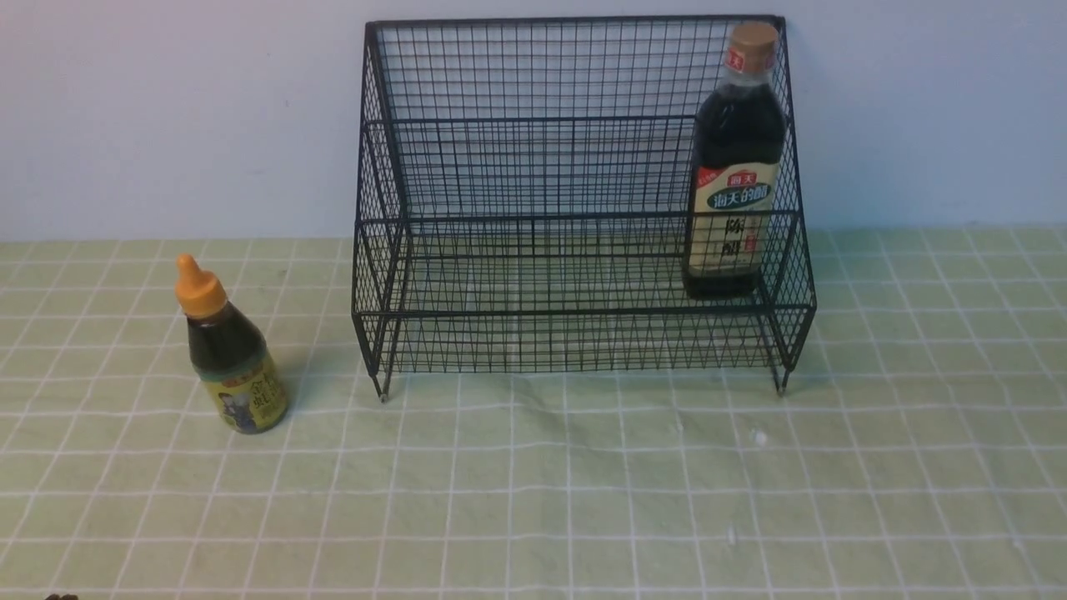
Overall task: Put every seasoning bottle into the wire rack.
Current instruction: Use the left arm to grab the condiment bottle closest to it
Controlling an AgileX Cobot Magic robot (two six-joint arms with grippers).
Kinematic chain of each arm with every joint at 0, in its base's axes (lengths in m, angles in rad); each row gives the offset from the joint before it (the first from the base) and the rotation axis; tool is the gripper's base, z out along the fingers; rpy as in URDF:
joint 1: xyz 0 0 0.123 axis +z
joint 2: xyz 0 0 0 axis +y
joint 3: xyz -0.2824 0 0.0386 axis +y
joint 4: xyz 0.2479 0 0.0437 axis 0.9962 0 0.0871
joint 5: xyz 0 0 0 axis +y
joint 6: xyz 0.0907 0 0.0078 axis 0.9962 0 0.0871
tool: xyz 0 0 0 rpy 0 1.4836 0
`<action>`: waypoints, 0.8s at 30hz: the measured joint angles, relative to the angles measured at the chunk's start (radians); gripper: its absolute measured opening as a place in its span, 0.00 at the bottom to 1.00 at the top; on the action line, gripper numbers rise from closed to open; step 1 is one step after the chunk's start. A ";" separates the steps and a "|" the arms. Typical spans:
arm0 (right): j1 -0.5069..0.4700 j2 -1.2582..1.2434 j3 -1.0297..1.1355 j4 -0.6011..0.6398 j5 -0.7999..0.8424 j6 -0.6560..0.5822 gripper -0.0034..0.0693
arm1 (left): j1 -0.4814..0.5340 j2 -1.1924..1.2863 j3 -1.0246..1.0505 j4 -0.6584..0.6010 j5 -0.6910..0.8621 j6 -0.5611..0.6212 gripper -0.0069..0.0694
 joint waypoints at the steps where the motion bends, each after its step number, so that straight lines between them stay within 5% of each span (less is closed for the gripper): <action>1: 0.000 0.000 0.001 -0.021 -0.015 -0.014 0.03 | 0.000 0.000 0.000 0.000 0.000 0.000 0.08; 11: 0.000 0.000 0.184 -0.245 -0.054 -0.089 0.03 | 0.000 0.000 0.000 0.000 0.000 0.000 0.08; 24: -0.186 -0.009 0.564 -0.188 -0.046 -0.085 0.03 | 0.000 0.000 0.000 0.000 0.000 0.000 0.08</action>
